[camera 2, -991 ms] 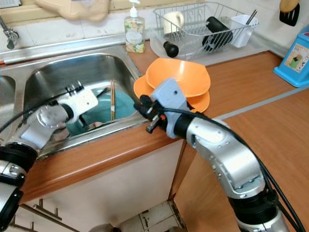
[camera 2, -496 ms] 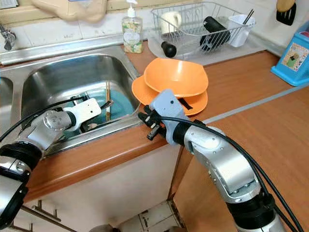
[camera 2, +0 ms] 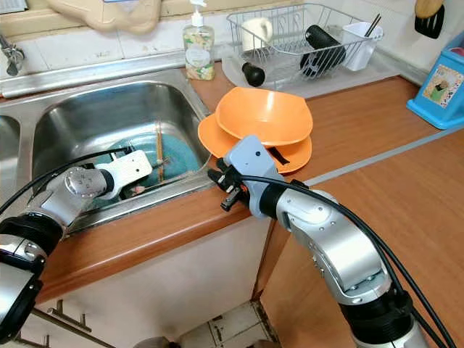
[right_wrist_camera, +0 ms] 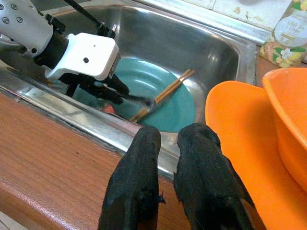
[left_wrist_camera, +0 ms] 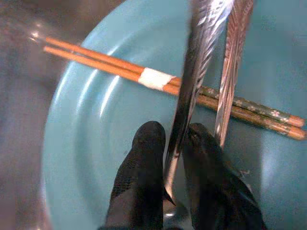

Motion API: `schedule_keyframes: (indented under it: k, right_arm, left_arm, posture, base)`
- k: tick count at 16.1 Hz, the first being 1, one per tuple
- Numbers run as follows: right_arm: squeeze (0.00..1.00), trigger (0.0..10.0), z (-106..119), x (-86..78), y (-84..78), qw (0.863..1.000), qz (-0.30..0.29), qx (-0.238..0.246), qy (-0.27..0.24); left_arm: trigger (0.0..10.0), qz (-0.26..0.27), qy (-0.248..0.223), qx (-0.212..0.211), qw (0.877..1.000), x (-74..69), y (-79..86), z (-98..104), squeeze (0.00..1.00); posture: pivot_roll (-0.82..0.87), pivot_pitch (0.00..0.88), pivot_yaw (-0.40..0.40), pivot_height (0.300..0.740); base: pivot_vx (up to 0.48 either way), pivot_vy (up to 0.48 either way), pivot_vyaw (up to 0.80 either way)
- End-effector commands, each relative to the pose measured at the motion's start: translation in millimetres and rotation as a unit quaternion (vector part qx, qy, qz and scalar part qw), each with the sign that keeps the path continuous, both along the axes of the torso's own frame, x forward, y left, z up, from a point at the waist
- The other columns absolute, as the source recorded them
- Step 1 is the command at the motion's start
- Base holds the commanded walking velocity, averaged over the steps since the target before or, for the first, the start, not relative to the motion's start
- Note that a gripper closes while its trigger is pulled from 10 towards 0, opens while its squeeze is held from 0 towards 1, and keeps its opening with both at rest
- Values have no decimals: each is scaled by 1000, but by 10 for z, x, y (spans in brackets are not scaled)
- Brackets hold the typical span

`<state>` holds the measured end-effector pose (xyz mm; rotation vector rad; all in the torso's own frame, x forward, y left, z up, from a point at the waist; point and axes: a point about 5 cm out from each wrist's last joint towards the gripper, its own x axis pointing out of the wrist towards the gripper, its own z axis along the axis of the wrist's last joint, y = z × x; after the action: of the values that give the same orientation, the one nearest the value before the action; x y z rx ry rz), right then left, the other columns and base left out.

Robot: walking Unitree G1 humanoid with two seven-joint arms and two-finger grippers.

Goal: Kitchen organization

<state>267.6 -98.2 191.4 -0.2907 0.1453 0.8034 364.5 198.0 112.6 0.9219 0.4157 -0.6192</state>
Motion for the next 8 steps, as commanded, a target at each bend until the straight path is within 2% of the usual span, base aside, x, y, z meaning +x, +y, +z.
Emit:
schedule_keyframes:
  k: [1,2,3,4,7,8]
  right_arm:
    - [0,10000,-9,-22,-6,1000,0,-3,3]
    - [0,10000,-9,-21,-6,1000,0,-3,3]
    - [0,10000,-6,-20,-7,1000,-1,-3,2]
    - [0,10000,-2,-19,-10,1000,-1,-4,1]
    - [0,10000,59,-3,-27,1000,-4,0,-9]
    - [0,10000,179,35,-64,999,-13,20,-23]
  left_arm:
    - [10000,2,4,-2,1000,8,9,11,882]
    - [10000,2,4,-2,1000,8,10,12,890]
    - [10000,1,4,-3,1000,10,10,16,969]
    - [10000,1,4,-3,1000,10,11,20,1000]
    - [10000,3,-1,-8,1000,14,27,47,1000]
    - [10000,10,-25,-11,1000,39,50,115,1000]
  posture:
    - [-154,0,38,740]
    - [-154,0,38,740]
    - [-154,0,37,740]
    - [-156,0,36,740]
    - [-155,0,35,740]
    - [-155,0,35,740]
  base:
    - [0,0,0]
    - [0,0,0]
    - [0,0,0]
    - [0,0,0]
    - [0,0,0]
    - [0,0,0]
